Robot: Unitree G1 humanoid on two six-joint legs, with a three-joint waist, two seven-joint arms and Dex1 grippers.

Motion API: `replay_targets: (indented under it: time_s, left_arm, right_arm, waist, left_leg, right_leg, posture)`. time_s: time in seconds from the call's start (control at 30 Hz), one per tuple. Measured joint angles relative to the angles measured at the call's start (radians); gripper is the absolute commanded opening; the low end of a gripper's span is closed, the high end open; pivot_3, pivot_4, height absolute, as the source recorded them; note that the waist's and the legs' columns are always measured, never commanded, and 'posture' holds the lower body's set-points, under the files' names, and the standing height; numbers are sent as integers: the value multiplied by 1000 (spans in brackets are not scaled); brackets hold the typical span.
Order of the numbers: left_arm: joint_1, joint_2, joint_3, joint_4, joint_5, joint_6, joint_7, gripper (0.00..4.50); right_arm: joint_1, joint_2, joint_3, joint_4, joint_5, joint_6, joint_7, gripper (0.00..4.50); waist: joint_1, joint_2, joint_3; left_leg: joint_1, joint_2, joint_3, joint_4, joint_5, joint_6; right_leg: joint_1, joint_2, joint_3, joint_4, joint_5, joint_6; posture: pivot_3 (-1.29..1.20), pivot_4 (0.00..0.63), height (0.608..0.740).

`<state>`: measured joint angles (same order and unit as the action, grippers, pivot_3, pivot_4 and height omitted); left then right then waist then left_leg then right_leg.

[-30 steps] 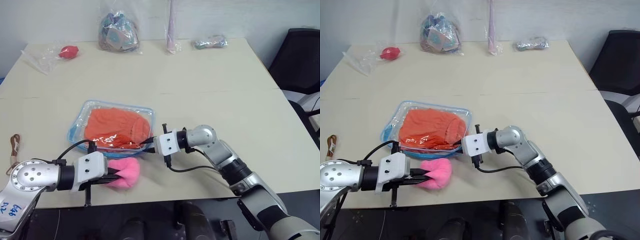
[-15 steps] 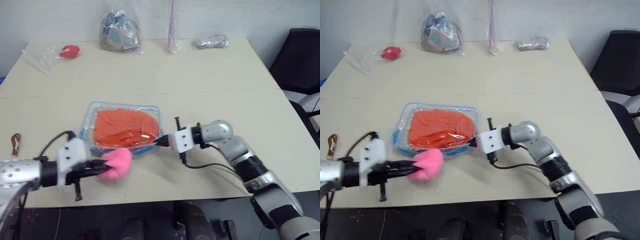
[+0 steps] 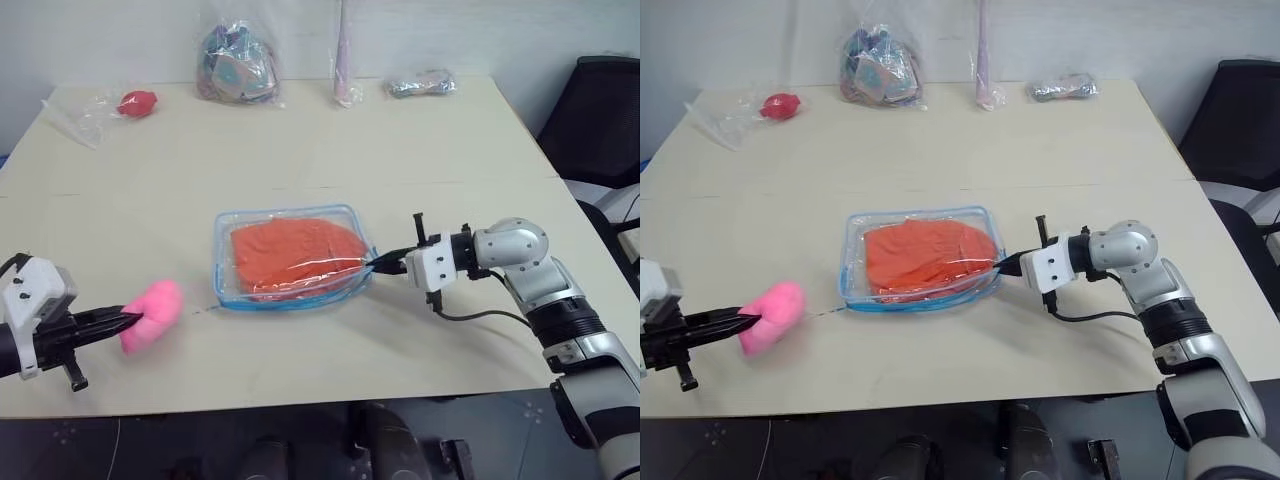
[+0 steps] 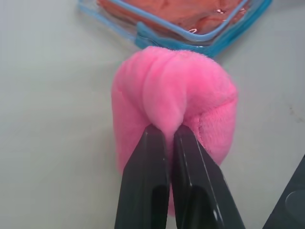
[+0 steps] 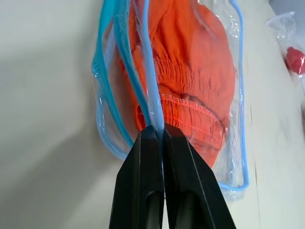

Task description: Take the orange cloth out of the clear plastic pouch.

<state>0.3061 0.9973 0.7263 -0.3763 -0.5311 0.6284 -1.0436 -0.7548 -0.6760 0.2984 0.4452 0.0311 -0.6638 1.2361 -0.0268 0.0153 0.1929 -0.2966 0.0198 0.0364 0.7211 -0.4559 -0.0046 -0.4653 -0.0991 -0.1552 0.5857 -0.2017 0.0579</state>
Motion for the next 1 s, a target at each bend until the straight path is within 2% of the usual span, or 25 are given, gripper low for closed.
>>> replay_targets:
  time_s: [0.13,0.23,0.4,0.6,0.63,0.73,0.8,0.9,1.0]
  left_arm:
    - [-6,-11,-50,0,15,-27,8,0]
    - [-14,-28,-91,0,25,-30,25,768]
    - [-8,-61,-119,-1,51,-54,52,2418]
    - [62,-61,-69,5,79,-95,37,4308]
    - [62,-59,-46,8,81,-95,35,4451]
    - [36,-30,33,1,45,-58,17,4451]
    - [-46,19,60,-23,-17,6,18,4451]
    - [-175,83,32,-103,-110,81,43,4451]
    - [-218,123,-45,-186,-148,103,44,4451]
  right_arm:
    - [0,3,0,7,8,20,2,58]
    - [2,6,0,4,22,78,13,682]
    - [42,1,-3,-70,68,215,30,2421]
    - [121,-52,-77,-216,122,370,26,4489]
    - [145,-65,-88,-246,135,405,24,4500]
    - [218,-95,-129,-344,206,549,22,4500]
    - [270,-123,-176,-443,299,705,20,4500]
    - [313,-153,-229,-587,433,908,11,4500]
    - [349,-170,-262,-697,537,1059,-8,4500]
  waist:
    - [-1,0,0]
    - [-1,0,0]
    - [-1,0,0]
    - [3,0,0]
    - [5,0,0]
    - [12,0,0]
    - [26,0,0]
    - [32,0,0]
    - [27,0,0]
  left_leg:
    - [0,0,0,0,0,0]
    - [0,1,0,0,0,0]
    - [0,1,0,0,0,0]
    - [0,6,0,0,0,0]
    - [0,6,0,0,0,0]
    - [-1,6,0,0,-1,0]
    - [-1,6,0,1,-1,0]
    - [-1,6,0,1,-1,0]
    - [-1,5,1,-1,-1,0]
  right_leg:
    - [0,0,0,0,0,0]
    - [0,0,0,0,0,0]
    - [0,0,0,0,0,0]
    - [0,0,-1,0,0,0]
    - [0,0,-1,0,0,0]
    - [0,1,-1,0,0,0]
    - [0,1,-1,0,0,0]
    - [1,0,0,0,0,0]
    - [1,1,1,0,0,0]
  posture:
    - [0,150,740]
    - [0,150,740]
    - [0,150,740]
    - [0,150,740]
    - [0,150,740]
    - [0,150,740]
    - [0,150,740]
    - [0,150,740]
    - [0,150,740]
